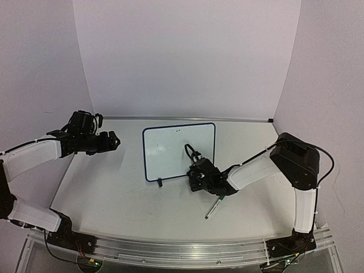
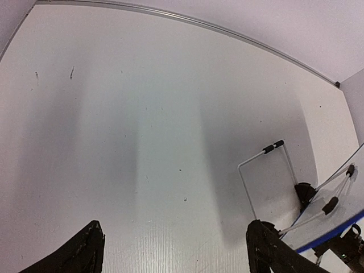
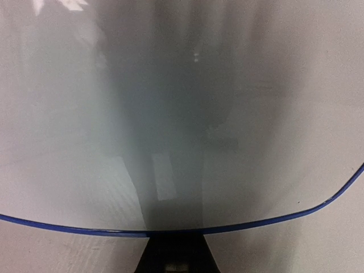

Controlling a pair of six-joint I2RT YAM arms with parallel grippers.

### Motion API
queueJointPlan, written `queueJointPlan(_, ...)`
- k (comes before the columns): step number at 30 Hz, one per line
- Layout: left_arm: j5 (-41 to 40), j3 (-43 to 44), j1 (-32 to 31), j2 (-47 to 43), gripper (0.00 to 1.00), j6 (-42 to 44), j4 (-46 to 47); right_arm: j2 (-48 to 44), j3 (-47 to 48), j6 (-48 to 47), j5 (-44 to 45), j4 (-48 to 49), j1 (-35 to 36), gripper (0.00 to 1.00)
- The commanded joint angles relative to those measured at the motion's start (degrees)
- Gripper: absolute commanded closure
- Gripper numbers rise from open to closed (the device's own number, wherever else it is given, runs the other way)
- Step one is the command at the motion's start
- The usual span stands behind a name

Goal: Write a sentence on the whiteboard
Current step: Move the whiteboard stand to the center of the board.

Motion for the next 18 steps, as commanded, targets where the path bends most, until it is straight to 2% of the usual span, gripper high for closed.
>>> queueJointPlan(1, -3.1, 0.33, 0.51, -2.65, 0.14, -0.39, -1.46, 0.71, 3.37, 9.25, 15.18, -13.5, -1.11, 1.0)
queueJointPlan(7, -3.87, -0.34, 0.52, -3.44, 0.14, 0.39, -2.2, 2.61, 7.06, 11.69, 22.74, -20.98, -1.1, 1.0)
queueJointPlan(11, -3.83, -0.39, 0.56, -2.92, 0.14, 1.21, -2.5, 2.87, 7.61, 11.84, 21.76, -21.76, -1.09, 0.99)
queueJointPlan(13, -3.99, -0.61, 0.58, -2.72, 0.14, 1.58, -2.61, 2.51, 7.55, 11.92, 20.38, -21.83, -1.1, 0.86)
queueJointPlan(18, -4.61, -1.29, 0.52, -2.77, 0.14, 1.97, -3.02, -0.24, 6.3, 11.36, 16.83, -21.85, -1.12, 0.46)
